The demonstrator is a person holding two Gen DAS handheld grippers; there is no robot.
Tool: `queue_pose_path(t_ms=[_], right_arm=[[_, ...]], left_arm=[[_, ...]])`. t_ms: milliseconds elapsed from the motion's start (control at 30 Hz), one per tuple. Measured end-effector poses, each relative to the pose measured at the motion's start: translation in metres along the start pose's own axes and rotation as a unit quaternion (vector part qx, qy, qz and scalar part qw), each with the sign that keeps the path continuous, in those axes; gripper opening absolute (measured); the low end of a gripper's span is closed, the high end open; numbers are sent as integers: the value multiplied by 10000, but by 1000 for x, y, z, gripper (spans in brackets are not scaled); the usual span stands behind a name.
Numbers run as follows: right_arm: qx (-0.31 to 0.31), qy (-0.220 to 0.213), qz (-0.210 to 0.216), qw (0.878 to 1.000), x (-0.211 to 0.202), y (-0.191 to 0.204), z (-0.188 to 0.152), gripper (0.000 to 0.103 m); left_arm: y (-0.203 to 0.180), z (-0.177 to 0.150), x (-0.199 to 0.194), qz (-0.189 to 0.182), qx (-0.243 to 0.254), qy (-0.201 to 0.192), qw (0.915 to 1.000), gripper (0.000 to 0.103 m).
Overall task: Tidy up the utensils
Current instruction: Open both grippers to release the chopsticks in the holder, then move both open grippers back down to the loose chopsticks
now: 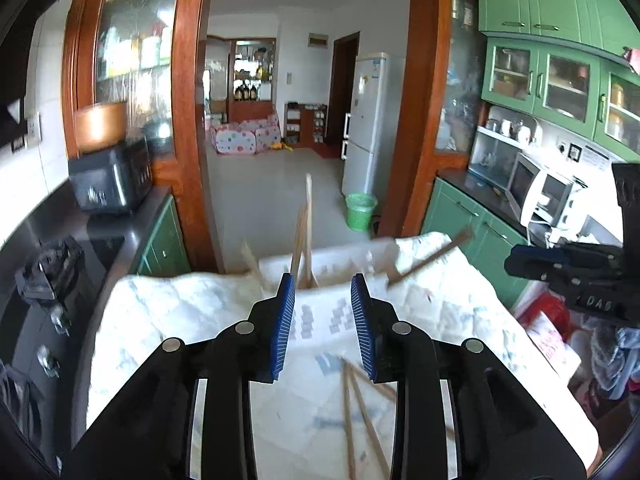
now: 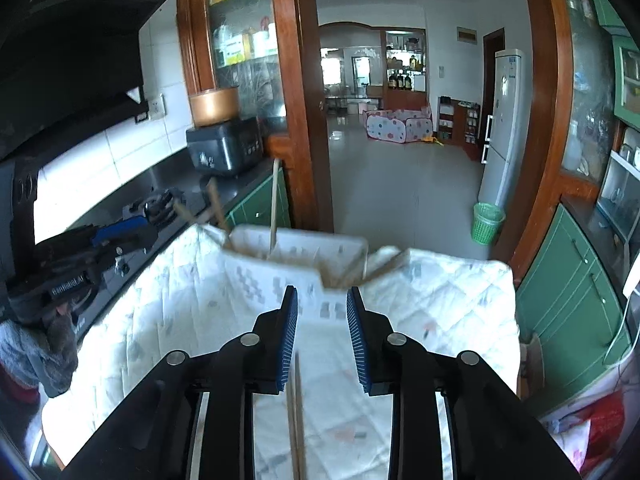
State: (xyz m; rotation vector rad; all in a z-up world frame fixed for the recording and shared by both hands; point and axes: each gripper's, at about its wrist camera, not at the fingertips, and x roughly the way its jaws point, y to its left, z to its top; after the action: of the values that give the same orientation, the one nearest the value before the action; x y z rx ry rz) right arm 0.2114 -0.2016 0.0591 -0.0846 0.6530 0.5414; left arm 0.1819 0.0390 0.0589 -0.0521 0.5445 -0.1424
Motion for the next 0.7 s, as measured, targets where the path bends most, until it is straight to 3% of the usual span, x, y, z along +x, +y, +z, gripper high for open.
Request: queue_pose_path(t_ms=[267, 467, 700], right_arm=[[-10, 502, 88, 9987, 5, 10, -96, 25], [8, 959, 62, 9954, 23, 19, -158, 20], [94, 1243, 115, 9921, 49, 21, -182, 13]], left_arm=[[-2, -87, -2, -155, -223, 715, 9971, 30], [-2, -154, 15, -232, -415, 1425, 9886, 29], [-2, -194, 24, -222, -461, 1801, 9823, 29]])
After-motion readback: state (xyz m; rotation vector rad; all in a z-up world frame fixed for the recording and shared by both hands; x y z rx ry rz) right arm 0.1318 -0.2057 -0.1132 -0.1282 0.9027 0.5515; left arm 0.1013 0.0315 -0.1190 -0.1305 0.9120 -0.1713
